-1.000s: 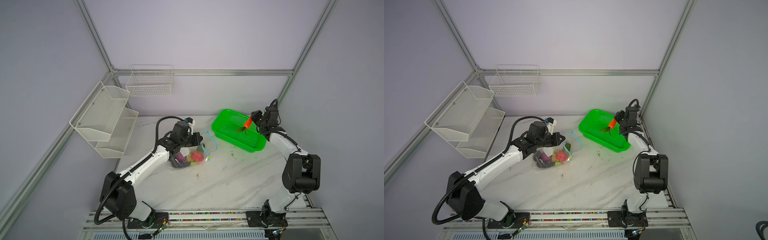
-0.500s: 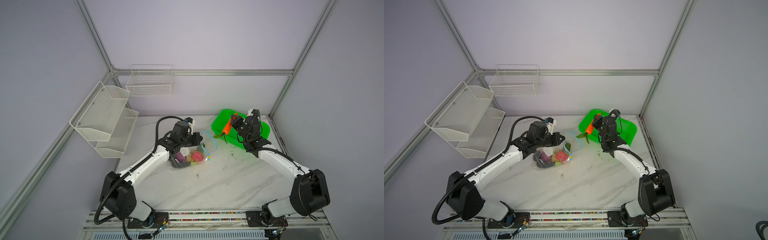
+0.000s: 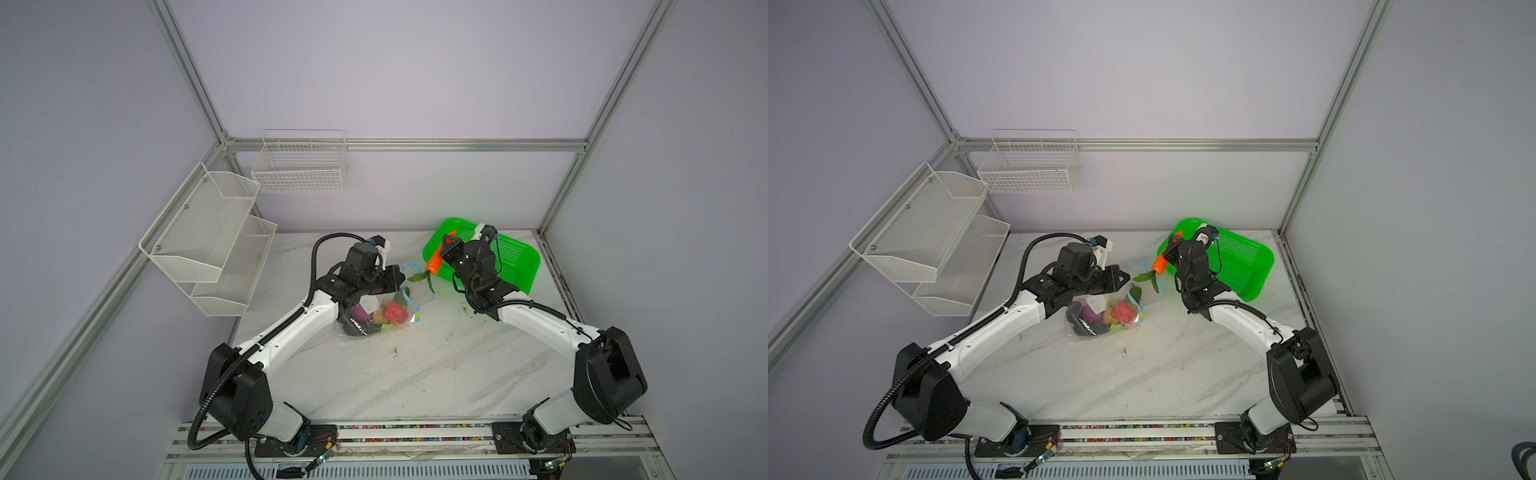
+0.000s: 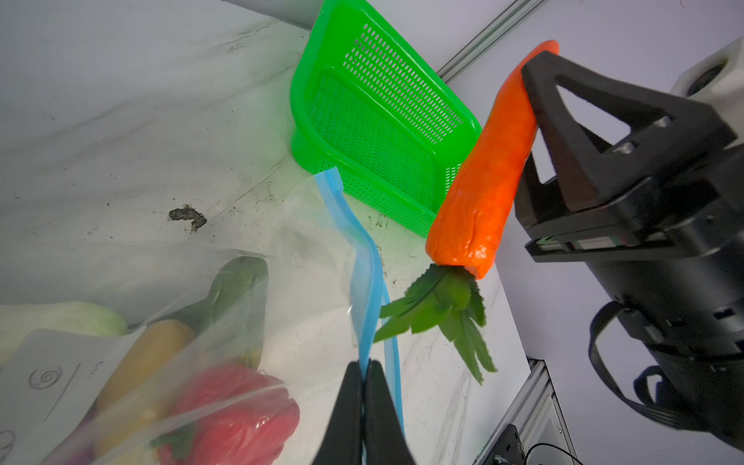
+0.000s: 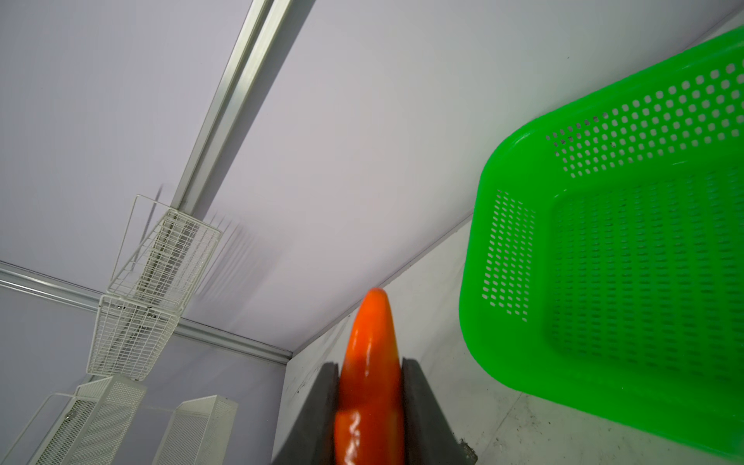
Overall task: Place the food in the zip-top bag and seal the zipper
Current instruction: 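Lift the carrot and carry it toward the bag mouth, then lower the carrot into the bag held open by the left gripper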
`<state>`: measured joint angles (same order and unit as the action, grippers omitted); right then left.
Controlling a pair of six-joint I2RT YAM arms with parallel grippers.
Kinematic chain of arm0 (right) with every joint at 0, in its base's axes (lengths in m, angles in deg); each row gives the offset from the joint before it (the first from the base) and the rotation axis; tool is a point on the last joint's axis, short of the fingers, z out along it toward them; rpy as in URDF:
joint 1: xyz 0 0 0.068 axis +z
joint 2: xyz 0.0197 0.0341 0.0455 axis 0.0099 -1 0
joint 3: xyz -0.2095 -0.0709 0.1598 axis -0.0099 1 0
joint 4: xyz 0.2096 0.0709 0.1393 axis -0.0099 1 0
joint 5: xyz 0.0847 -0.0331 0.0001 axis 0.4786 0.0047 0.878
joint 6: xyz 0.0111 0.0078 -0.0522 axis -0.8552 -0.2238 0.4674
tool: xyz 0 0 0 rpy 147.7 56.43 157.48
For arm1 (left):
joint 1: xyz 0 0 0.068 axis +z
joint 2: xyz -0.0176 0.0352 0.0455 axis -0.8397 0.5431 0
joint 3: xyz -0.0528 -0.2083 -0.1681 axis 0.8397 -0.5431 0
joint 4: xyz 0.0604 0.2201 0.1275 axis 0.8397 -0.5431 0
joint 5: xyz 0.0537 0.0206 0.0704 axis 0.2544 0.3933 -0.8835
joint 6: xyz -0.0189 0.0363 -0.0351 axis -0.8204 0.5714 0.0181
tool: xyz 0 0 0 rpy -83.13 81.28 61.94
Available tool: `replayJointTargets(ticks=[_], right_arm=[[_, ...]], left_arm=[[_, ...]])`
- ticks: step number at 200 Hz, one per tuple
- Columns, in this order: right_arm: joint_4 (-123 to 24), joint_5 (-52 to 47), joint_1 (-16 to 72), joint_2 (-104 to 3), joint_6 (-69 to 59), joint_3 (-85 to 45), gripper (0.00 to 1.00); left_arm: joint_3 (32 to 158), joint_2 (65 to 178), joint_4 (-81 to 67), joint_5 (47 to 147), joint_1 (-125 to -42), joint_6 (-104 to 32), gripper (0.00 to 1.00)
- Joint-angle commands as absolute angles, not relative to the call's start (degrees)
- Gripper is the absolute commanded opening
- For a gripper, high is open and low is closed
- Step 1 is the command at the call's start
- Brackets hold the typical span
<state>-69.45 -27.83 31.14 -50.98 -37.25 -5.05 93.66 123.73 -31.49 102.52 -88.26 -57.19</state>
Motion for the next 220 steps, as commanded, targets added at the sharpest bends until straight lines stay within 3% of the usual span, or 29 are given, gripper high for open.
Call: replayJointTargets(ticks=[1, 88, 220], right_arm=[[-72.58, -31.21, 33.36, -52.14, -38.33, -6.91, 0.09], [-70.73, -42.39, 40.37, -53.44, -42.62, -6.96, 0.07], [-70.67, -38.67, 42.40, -58.98, -44.80, -9.28, 0.07]], left_arm=[[97.23, 121.46, -31.36, 102.72, -88.00, -57.38, 0.00], [97.34, 121.11, -31.49, 102.41, -88.00, -57.41, 0.00], [96.74, 118.90, -31.20, 101.67, -88.04, -58.03, 0.00]])
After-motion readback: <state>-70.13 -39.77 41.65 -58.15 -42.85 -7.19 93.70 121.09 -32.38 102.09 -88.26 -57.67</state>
